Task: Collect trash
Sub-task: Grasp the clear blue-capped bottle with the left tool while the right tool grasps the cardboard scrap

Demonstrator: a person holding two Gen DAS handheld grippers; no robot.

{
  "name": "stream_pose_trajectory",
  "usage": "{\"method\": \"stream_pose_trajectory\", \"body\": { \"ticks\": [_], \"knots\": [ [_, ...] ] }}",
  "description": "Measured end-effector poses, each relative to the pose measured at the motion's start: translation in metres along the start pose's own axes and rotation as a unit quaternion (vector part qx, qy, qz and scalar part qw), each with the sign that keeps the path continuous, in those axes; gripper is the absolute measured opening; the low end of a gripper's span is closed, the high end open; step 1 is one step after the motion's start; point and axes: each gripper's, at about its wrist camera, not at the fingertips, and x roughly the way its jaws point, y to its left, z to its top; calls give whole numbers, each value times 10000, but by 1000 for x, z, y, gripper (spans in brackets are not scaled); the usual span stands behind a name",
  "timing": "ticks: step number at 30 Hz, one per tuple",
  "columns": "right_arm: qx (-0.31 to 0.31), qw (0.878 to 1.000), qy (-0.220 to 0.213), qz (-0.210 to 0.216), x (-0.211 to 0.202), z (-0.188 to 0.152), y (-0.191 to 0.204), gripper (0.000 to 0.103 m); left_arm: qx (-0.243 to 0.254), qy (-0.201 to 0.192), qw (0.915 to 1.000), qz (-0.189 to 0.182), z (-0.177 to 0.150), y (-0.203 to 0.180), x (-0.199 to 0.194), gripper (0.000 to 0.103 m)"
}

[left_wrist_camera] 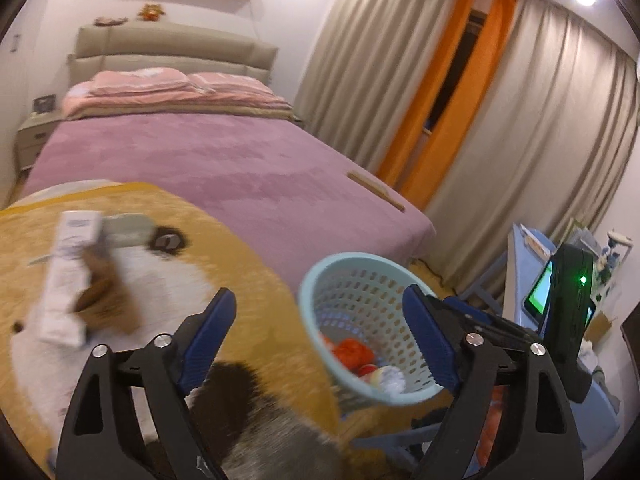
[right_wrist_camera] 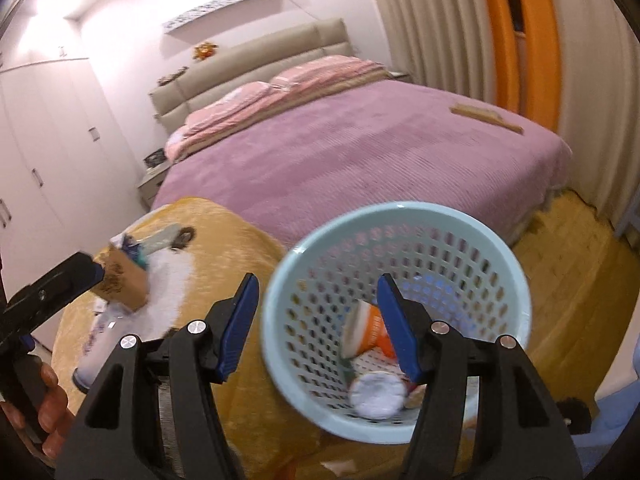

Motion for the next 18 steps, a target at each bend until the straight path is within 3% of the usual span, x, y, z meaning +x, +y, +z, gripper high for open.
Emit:
{"method": "stream_pose_trajectory", "body": {
  "ticks": [7,11,18],
  "knots": [
    [-485,9983,90,320,11,-6,54,58,-216,-213,9973,665,-8,53,-53,87],
    [-823,9950,204,521,25,-11,94,58,-312,-135,9941,1028,-19,84,-68,89],
    [-1054,9899,130,941,54,-9,155,58,-453,610,9885,1311,-48,128,-56,92]
  ]
}}
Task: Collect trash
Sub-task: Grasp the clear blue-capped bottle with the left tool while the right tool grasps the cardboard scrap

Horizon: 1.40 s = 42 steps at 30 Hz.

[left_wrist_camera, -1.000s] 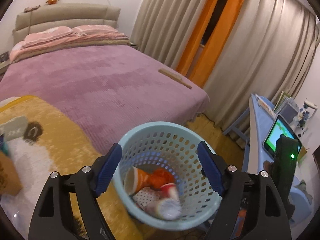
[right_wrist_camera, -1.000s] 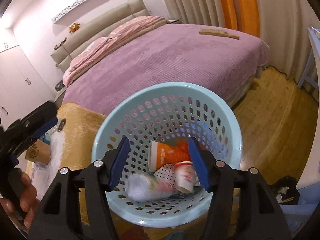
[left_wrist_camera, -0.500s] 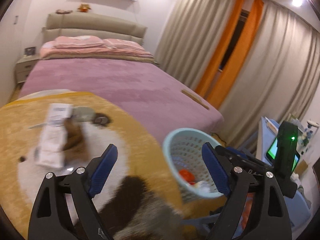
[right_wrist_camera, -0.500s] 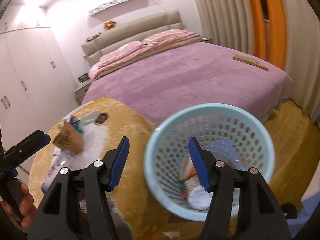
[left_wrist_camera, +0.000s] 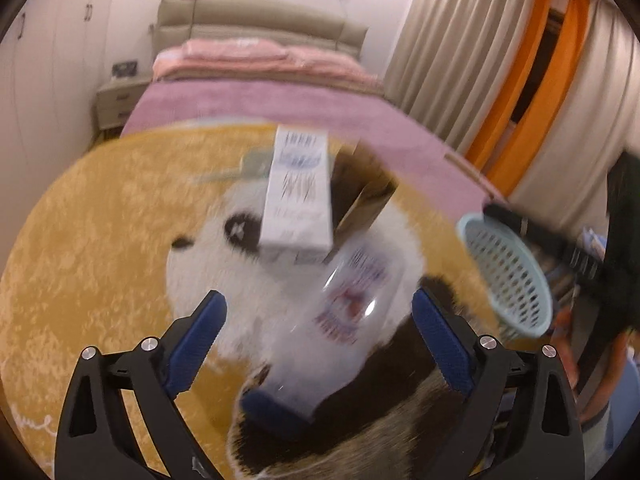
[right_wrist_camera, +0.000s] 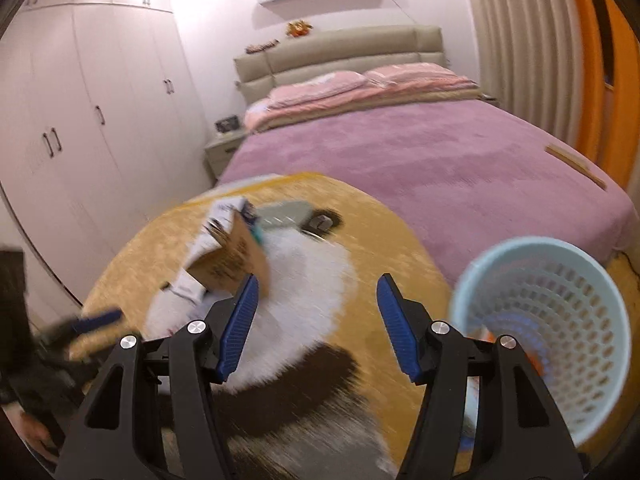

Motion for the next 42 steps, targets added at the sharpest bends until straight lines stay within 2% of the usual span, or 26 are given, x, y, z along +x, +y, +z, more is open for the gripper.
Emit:
{"method": "stream_pose_trajectory", "body": {
  "ticks": [7,12,14,22,25,29,30,35,42],
  "knots": [
    [-141,9993,174,295,39,16,35,58,428,206,9986,248,-18,-7,19,90],
    [-152,9983,403,386,65,20,49,58,733,259,9961,414,-25,-16,29,81],
    [-159,9980,479,389,74,20,51,58,753,287,9958,436,-27,-16,32,73],
    [-207,9959,743,463,95,24,60,57,554,277,9978,224,-26,-13,28,65],
    [-260,9947,787,605,92,23,60,44,600,271,9975,264,-28,-19,29,65],
    [-388,9946,773,576,81,20,60,29,642,266,9972,260,-29,-24,29,64],
    [-399,9947,773,544,79,19,58,17,634,269,9974,223,-29,-25,28,64],
    [-227,9960,730,468,67,13,38,5,581,155,9980,173,-29,-27,20,62],
    [195,9974,349,607,37,16,5,4,514,23,9986,110,-26,-29,8,60]
  ]
}}
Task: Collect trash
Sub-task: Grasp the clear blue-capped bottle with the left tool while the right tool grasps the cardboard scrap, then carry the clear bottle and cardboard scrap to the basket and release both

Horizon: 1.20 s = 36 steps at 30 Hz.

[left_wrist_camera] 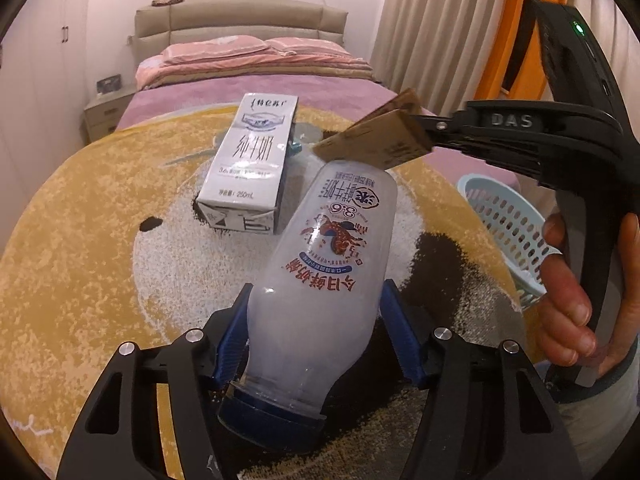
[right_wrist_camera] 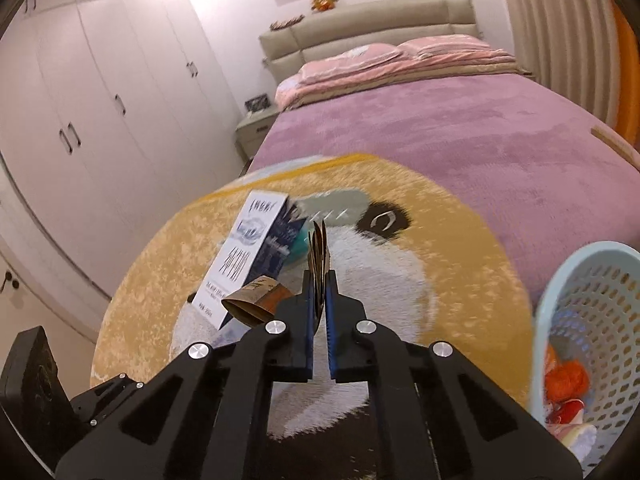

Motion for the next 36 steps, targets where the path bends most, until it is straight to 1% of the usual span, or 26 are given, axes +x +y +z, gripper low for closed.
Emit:
{"method": "stream_pose_trajectory", "body": {
  "ticks": [5,8,12,17,20,23,24,28,31,36],
  "knots": [
    [103,9991,-380,-166,-34,3,-16,4,1,-142,9998,-123,7,-9,-11,60],
    [172,9965,-692,-441,-64,0,-32,4,76,-217,9995,-215,17,-14,-11,60],
    [383,9908,-990,-836,-98,-5,-62,4,301,-327,9983,-379,34,-41,-9,60],
    [777,9825,-1176,-1217,-128,-11,-107,4,559,-374,9953,-695,53,-81,4,60],
    [995,9775,-1233,-1393,-141,-17,-131,4,758,-324,9922,-930,64,-112,18,60],
    [1151,9711,-1255,-1673,-150,-23,-152,4,886,-249,9899,-1076,74,-139,33,60],
    [1212,9688,-1235,-1776,-150,-25,-159,4,907,-171,9887,-1179,80,-150,42,60],
    [1450,9623,-1067,-2039,-146,-33,-180,4,974,62,9854,-1397,95,-182,69,60],
    [1639,9584,-954,-2134,-142,-38,-196,4,1018,217,9832,-1500,102,-200,88,61],
    [1849,9534,-823,-2237,-139,-44,-215,4,1022,397,9804,-1636,108,-214,110,61]
  ]
}}
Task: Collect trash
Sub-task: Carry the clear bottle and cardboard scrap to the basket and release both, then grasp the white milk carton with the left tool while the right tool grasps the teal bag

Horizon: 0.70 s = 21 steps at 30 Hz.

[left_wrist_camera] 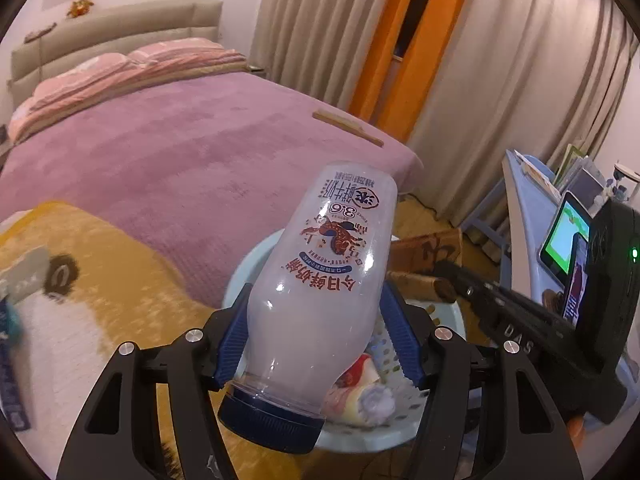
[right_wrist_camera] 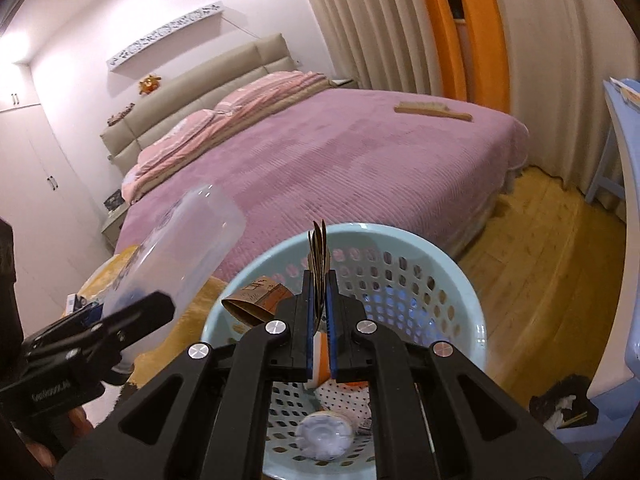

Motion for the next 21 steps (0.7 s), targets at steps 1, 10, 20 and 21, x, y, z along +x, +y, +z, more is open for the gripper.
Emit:
{"method": "stream_pose_trajectory", "body": {
  "ticks": [1,10,20,21],
  "knots": [
    [19,10000,35,-21,3,1,-3,5,-11,9,10000,-44,1,0,3,64],
    [184,9998,68,38,-2,-3,-15,55,-136,-264,9996,-30,-5,15,-22,82],
    [-302,9981,-260,467,-34,-2,35,56,-495,-897,9924,684,-26,63,-99,82],
    [-346,9977,-277,506,-36,-2,40,56,-516,-950,9908,812,-27,69,-106,82]
  ]
}}
